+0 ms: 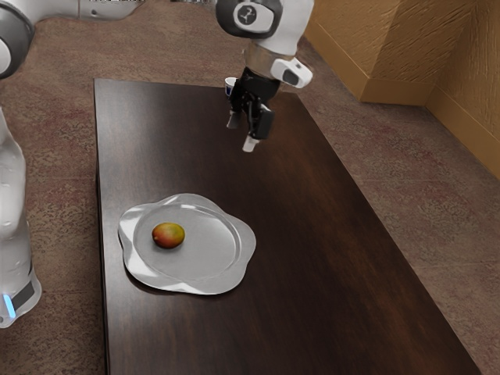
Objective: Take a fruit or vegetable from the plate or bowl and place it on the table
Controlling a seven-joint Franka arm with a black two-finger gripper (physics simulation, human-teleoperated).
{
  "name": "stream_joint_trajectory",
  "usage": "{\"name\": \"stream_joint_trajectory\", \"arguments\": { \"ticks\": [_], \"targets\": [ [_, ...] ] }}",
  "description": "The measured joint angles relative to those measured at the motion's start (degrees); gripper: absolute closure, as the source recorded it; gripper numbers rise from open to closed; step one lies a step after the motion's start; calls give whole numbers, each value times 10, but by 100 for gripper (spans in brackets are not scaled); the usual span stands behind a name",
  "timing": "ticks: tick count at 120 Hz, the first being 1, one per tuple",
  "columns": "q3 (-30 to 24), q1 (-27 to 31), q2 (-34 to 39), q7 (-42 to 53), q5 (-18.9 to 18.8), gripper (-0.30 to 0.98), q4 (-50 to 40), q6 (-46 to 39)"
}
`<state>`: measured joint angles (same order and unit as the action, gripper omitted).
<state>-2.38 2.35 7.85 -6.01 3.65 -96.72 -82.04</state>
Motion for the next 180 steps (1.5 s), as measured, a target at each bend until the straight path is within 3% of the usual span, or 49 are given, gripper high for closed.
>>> {"name": "stream_joint_trajectory", "arguments": {
  "ticks": [33,77,120,180],
  "targets": [
    [15,2,138,-25,31,0,-225,-58],
    [-32,2,152,-59,40,0,-387,-196],
    [-41,1,141,-76,42,0,-428,-294],
    [-64,0,182,-91,78,0,-427,-158]
  ]
}}
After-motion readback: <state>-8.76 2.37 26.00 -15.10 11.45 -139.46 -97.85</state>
